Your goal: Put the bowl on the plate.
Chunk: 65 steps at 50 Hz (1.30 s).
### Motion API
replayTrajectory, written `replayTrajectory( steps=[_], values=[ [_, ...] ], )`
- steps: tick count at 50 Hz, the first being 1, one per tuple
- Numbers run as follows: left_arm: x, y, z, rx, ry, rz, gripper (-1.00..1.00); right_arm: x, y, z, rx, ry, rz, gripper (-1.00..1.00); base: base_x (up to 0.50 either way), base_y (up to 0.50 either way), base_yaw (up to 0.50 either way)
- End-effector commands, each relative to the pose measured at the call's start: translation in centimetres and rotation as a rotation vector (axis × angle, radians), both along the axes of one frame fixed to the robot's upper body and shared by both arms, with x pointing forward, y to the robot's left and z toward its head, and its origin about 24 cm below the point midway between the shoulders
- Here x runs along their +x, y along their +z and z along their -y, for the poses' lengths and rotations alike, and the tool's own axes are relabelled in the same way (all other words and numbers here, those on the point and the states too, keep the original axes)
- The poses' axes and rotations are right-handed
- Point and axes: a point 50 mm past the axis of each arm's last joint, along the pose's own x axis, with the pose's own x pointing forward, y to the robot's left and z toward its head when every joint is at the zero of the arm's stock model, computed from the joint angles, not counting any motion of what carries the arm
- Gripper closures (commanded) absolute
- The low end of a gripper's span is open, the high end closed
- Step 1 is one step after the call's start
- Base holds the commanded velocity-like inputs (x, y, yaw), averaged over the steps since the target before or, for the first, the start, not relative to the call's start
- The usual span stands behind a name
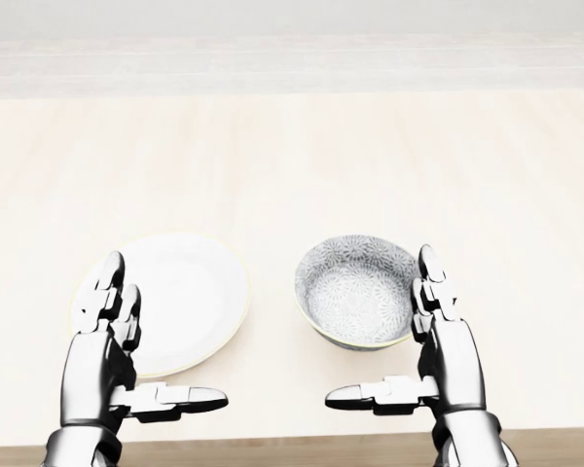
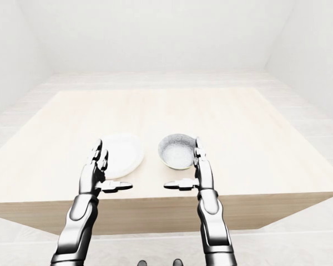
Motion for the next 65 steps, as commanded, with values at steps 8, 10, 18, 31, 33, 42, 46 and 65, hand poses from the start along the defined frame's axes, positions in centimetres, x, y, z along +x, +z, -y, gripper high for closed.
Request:
replayTrajectory(
  steps=[8, 10, 18, 31, 33, 42, 46, 65],
  values=[
    [0.6, 0.8, -0.7, 0.069, -0.022, 0.013, -1.0, 0.3, 1.4, 0.3, 0.024, 0.004, 0.03, -1.0, 0.0, 0.0, 0.0],
    [0.6, 0.8, -0.8, 0.068, -0.021, 0.012, -1.0, 0.3, 1.5, 0.4, 0.019, -0.001, 0.028, -1.0, 0.0, 0.0, 0.0],
    [0.6, 0.9, -1.1, 0.087, -0.016, 0.011, -1.0, 0.4, 2.4, 0.2, 0.007, 0.01, 0.043, -1.0, 0.0, 0.0, 0.0],
    [0.8, 1.2, -1.2, 0.111, -0.015, 0.014, -1.0, 0.7, 3.0, 0.0, -0.024, 0.022, 0.066, -1.0, 0.0, 0.0, 0.0],
    [0.8, 1.2, -1.2, 0.112, -0.015, 0.014, -1.0, 0.7, 3.0, 0.0, -0.026, 0.023, 0.065, -1.0, 0.0, 0.0, 0.0],
    [0.6, 1.0, -1.4, 0.116, -0.011, 0.01, -1.0, 0.7, 3.1, -0.1, -0.037, 0.028, 0.069, -1.0, 0.04, 0.04, 0.0],
    [0.7, 1.1, -1.4, 0.117, -0.01, 0.011, -1.0, 0.7, 3.2, -0.1, -0.038, 0.029, 0.072, -1.0, 0.2, 0.23, 0.0],
    [0.6, 1.3, -1.7, 0.125, -0.005, 0.015, -1.0, 0.7, 3.7, -0.1, -0.03, 0.027, 0.096, -1.0, 0.2, 0.32, 0.0]
  ],
)
